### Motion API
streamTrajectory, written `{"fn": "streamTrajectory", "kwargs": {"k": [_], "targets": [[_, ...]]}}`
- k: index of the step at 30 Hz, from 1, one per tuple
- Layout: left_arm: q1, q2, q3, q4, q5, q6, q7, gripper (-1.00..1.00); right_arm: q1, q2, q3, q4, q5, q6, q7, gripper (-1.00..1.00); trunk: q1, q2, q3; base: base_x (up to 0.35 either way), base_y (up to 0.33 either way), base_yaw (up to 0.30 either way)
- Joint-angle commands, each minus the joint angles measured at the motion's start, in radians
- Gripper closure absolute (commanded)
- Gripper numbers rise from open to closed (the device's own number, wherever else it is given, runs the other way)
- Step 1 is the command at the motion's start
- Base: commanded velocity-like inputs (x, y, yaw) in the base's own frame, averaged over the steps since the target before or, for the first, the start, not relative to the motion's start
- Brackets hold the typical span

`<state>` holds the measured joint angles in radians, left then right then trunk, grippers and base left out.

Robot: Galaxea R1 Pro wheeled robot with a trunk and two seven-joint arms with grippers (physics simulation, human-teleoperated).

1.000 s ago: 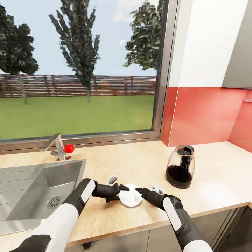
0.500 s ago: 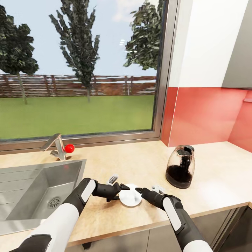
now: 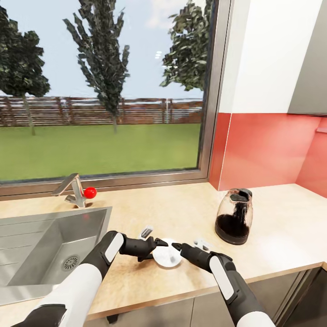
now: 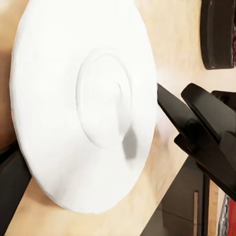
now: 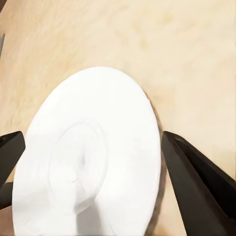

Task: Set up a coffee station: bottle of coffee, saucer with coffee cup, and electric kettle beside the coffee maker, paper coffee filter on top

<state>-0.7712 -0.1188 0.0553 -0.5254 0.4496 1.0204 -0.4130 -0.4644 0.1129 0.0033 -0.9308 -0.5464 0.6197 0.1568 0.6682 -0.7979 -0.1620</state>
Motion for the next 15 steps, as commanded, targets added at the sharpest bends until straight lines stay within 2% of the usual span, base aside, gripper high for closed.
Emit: {"fn": "streamTrajectory", "kwargs": {"k": [1,15], "targets": [[0.0,-0.002,0.005,0.0,-0.025,0.001,-0.004,-1.0,0.0,0.0,0.0,0.0,0.003,0.006,0.001,-1.0,0.0,-0.001,-0.002,0.0,0.0,0.0],[-0.001,-0.007,0.005,-0.001,-0.025,0.002,-0.004,-1.0,0.0,-0.001,0.001,0.0,0.003,0.006,0.001,-1.0,0.0,-0.001,-0.002,0.0,0.0,0.0]]}}
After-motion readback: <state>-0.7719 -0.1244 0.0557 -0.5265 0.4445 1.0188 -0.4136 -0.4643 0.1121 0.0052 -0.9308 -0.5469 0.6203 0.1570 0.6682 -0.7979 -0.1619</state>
